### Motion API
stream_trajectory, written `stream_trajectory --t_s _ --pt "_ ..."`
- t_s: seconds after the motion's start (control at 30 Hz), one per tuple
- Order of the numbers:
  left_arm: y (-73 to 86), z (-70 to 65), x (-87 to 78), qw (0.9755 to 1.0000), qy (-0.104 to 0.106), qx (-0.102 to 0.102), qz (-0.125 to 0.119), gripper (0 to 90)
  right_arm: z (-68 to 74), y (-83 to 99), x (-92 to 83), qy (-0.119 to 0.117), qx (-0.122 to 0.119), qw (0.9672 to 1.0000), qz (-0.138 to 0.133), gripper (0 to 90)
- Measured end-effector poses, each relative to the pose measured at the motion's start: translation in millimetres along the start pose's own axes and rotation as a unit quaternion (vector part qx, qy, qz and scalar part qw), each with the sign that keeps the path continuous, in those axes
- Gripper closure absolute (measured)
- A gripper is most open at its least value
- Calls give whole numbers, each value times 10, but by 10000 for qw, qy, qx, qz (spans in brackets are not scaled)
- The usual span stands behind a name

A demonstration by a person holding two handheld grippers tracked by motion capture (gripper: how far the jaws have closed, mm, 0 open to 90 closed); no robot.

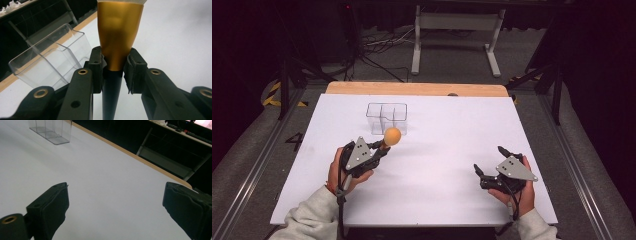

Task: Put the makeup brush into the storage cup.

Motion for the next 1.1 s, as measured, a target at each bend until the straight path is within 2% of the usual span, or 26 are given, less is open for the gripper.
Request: stream_trajectory --t_s 0.27,0.3,0.33,0.4,0.43,0.57,0.6,0.77,0.87,1.03,1.1 --pt "-42 120 -37 9985 66 -479 -264 706 -107 75 -107 84 53 9998 -149 71" --pt "-42 120 -37 9985 66 -479 -264 706 -107 75 -107 84 53 9998 -149 71" --pt "-56 154 -47 9976 80 -603 -341 706 -137 104 -129 121 89 9998 -151 68" --pt "-61 165 -50 9972 84 -649 -366 706 -152 124 -144 145 119 9997 -141 67" --pt "-71 197 -54 9959 55 -769 -470 706 -156 135 -152 145 154 9997 -129 68" --pt "-90 241 -64 9940 20 -920 -583 706 -167 161 -175 164 187 9996 -112 68" --pt "-109 276 -80 9927 9 -1016 -655 706 -168 167 -181 171 202 9996 -102 68" --pt "-162 356 -93 9898 -134 -1143 -837 706 -167 211 -197 182 232 9995 -63 73" --pt "-209 392 -94 9877 -149 -1240 -945 706 -169 237 -195 172 226 9996 -28 68" --pt "-297 445 -66 9846 -172 -1331 -1121 706 -193 244 -224 187 333 9991 -158 62" --pt "-319 451 -57 9843 -182 -1329 -1145 706 -195 244 -236 179 377 9989 -205 63"
Point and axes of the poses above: each handheld gripper's, and its own axes: x roughly forward along the jaws, y roughly out of its underside, z roughly to its left, the point moved 4 cm from there along x, roughly forward along the jaws, and after that the axes turned 8 degrees about -x, right-handed, at the moved point
